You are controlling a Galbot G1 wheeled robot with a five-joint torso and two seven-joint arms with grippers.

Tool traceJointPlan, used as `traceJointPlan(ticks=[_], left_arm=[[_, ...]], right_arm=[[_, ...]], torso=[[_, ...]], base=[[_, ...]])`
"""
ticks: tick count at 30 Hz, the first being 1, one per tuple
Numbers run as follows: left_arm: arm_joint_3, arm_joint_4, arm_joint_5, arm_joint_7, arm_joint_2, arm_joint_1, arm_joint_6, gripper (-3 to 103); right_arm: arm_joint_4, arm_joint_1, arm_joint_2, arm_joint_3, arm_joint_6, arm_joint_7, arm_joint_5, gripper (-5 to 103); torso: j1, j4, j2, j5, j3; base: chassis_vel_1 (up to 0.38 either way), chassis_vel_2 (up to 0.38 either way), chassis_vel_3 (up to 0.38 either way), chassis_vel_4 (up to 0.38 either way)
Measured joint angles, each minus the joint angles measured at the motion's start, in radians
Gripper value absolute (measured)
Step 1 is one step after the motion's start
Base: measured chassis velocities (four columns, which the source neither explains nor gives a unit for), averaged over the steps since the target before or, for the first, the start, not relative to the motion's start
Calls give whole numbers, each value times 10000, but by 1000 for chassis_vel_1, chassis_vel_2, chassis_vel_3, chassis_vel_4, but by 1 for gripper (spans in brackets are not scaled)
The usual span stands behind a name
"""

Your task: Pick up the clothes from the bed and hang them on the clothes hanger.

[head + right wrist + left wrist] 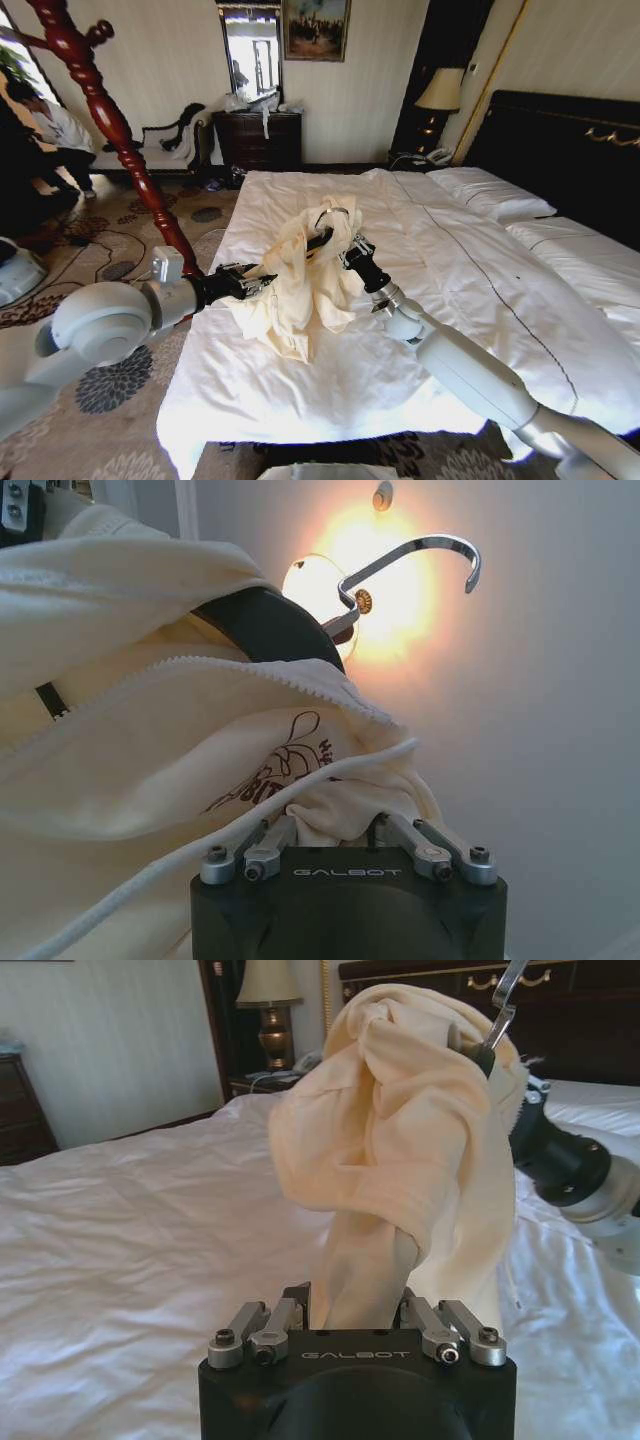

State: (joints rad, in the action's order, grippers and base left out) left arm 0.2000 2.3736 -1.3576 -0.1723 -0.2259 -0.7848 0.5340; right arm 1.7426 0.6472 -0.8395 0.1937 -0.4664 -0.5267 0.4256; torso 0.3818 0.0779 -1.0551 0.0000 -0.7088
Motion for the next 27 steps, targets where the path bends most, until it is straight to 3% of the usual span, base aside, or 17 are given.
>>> traceJointPlan(ticks=[9, 11, 12, 14, 20, 22, 27], left_arm=[[3, -57, 138, -434, -278, -115, -33, 36], [79, -207, 266, -520, -411, -111, -89, 36], [86, -269, 312, -550, -447, -101, -85, 32], [86, -322, 341, -563, -457, -91, -83, 32], [110, -500, 538, -609, -488, -69, -81, 19], [110, -538, 570, -635, -503, -77, -79, 19], [87, -717, 778, -611, -595, -159, -63, 19]], right_arm=[[226, 99, 365, 190, -30, 480, -1027, 24], [432, 170, 605, 246, -78, 913, -2055, 28], [542, 192, 693, 256, -177, 1174, -2538, 38], [629, 208, 763, 264, -275, 1396, -2882, 38], [1096, 298, 1170, 292, -793, 2524, -4637, 66], [1122, 303, 1233, 253, -916, 2664, -4707, 66], [1173, 370, 1373, 96, -1254, 3007, -4740, 88]], torso=[[0, 0, 0, 0, 0], [0, 2, -1, 0, 0], [0, 2, 0, 0, 0], [1, 1, 0, -1, -1], [0, 0, 0, 0, -1], [0, 1, 0, 0, -1], [0, 0, 0, -1, -1]], base=[[0, 0, 0, 0], [0, 0, 0, 0], [0, 0, 0, 0], [0, 0, 0, 0], [0, 0, 0, 0], [0, 0, 0, 0], [0, 0, 0, 0]])
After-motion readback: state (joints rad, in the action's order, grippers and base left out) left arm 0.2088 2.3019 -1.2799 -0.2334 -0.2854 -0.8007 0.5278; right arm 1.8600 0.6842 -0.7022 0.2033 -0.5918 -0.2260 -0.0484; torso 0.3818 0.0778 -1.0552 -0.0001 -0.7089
